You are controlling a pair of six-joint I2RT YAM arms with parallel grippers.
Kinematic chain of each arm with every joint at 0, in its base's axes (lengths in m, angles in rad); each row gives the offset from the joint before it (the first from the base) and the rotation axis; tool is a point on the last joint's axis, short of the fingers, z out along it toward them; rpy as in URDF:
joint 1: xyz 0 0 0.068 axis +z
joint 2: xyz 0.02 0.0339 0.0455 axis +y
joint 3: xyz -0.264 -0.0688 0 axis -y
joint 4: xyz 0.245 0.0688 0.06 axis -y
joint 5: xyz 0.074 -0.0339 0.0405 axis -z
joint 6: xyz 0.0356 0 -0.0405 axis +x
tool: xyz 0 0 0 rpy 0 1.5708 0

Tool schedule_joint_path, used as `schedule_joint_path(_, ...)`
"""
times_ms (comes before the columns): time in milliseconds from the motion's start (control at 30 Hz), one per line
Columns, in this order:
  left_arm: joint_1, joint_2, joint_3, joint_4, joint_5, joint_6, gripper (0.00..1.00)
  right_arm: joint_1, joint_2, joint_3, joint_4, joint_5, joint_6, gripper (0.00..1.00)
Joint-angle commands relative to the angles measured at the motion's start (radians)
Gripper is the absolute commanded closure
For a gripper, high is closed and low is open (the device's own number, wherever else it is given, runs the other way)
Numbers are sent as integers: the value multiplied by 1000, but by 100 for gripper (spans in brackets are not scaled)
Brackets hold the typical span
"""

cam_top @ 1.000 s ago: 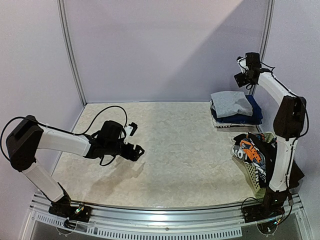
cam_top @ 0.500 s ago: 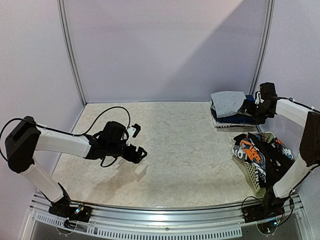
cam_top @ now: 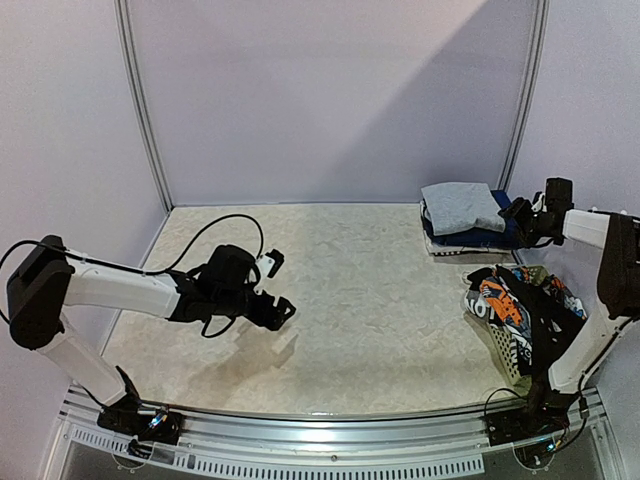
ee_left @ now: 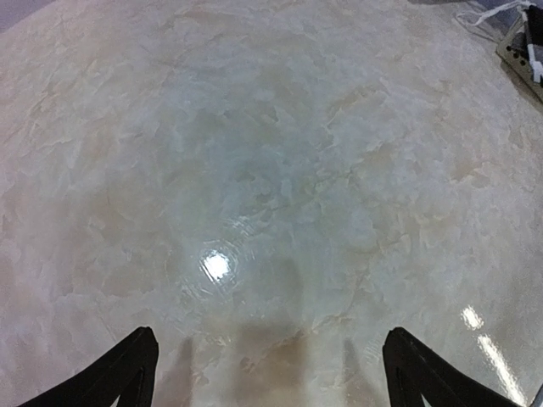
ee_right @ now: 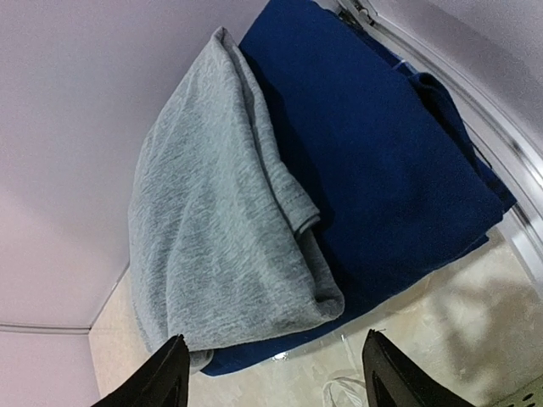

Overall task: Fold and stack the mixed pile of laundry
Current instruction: Place the square-folded tank top at the center of the board.

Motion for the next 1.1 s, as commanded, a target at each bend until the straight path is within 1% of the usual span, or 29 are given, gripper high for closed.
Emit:
schedule_joint_path(0, -22, -31, 14, -34, -28, -11, 6, -10, 45, 11, 60, -41, 40, 30)
schedule_joint_path(367, -28, -25, 14, -38, -43, -12, 6, -12, 117, 30, 101, -64, 45, 51)
schedule_joint_path(567, -29, -22, 14, -38, -46, -10, 6, -13, 138, 61, 95, -63, 37, 60)
schedule_joint_path(700, -30, -22, 8, -37, -50, -10, 6, -12, 151, 82, 98, -70, 32, 74)
schedule_joint_path(867, -30, -26, -4, -28, -53, -9, 6, -11, 162, 124, 72, -73, 27, 97)
schedule_joint_path(900, -30, -27, -6, -26, -54, -8, 6, -11, 164, 133, 62, -71, 21, 100)
schedule_joint_path(1067, -30, -31, -15, -18, -53, -6, 6, -12, 154, 193, -19, -5, -18, 100)
